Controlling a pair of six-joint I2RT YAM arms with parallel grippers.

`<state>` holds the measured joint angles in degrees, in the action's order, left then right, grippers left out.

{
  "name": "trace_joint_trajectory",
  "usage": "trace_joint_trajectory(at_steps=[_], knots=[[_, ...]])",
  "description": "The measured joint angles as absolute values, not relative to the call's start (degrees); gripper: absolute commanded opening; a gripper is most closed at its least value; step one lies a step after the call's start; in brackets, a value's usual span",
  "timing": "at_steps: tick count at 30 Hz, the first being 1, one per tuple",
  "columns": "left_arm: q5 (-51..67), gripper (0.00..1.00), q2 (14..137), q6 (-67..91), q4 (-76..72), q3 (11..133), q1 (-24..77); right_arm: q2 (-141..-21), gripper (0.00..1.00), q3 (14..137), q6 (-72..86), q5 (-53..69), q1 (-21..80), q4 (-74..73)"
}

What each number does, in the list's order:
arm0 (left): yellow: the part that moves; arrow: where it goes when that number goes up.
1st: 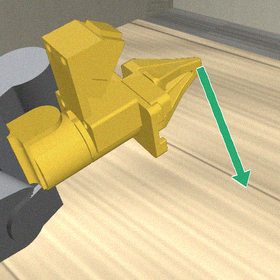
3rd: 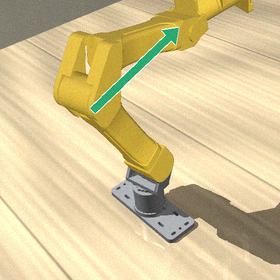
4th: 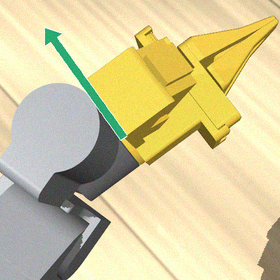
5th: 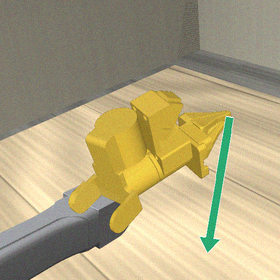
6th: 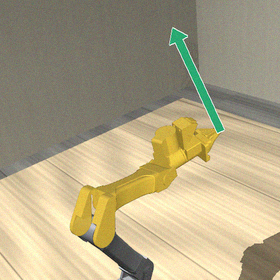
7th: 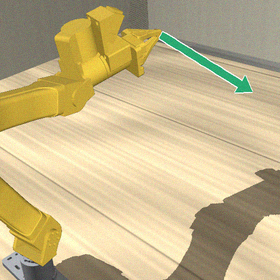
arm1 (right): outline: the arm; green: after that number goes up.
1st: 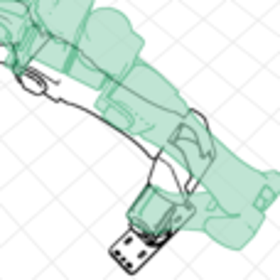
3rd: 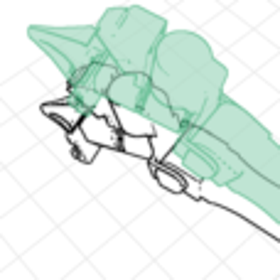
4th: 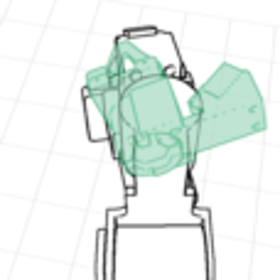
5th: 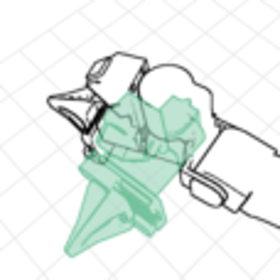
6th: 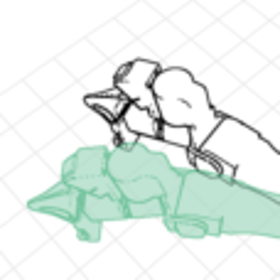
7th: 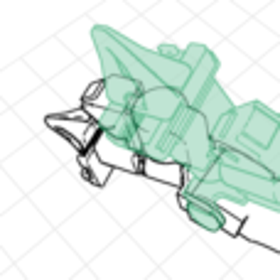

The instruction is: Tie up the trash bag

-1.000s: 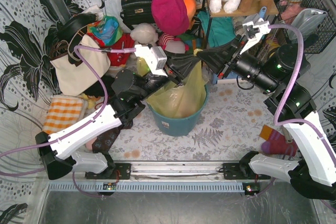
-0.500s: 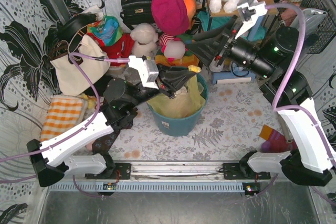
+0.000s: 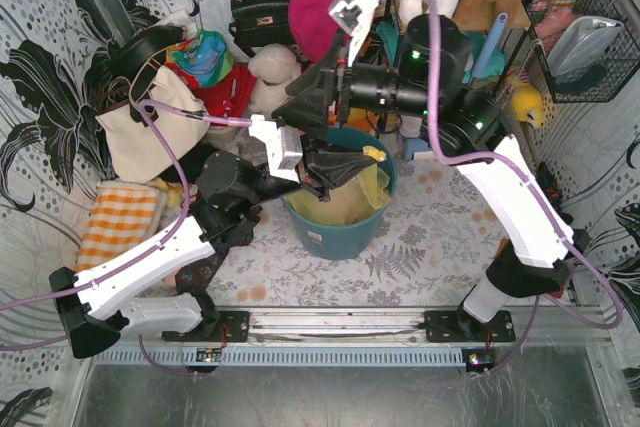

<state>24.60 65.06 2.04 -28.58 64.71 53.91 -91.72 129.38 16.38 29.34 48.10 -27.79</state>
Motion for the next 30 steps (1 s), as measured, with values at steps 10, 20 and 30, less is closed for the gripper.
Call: trace_joint_trajectory(at_steps=[10, 20, 30], knots=[[25.65, 0.00, 64.49, 2.85, -27.31, 63.70, 53.91, -95.20, 0.57, 133.36, 14.04, 26.94, 50.92, -32.91], [25.74, 0.00, 63.70, 3.01, -27.18, 63.70, 53.91, -92.25, 0.54, 131.44, 12.08, 25.06, 50.94, -33.08], [25.78, 0.00, 63.53, 3.22, -27.29, 63.72, 53.91, -91.24, 0.39, 130.74, 10.59, 25.06, 50.94, -33.30]])
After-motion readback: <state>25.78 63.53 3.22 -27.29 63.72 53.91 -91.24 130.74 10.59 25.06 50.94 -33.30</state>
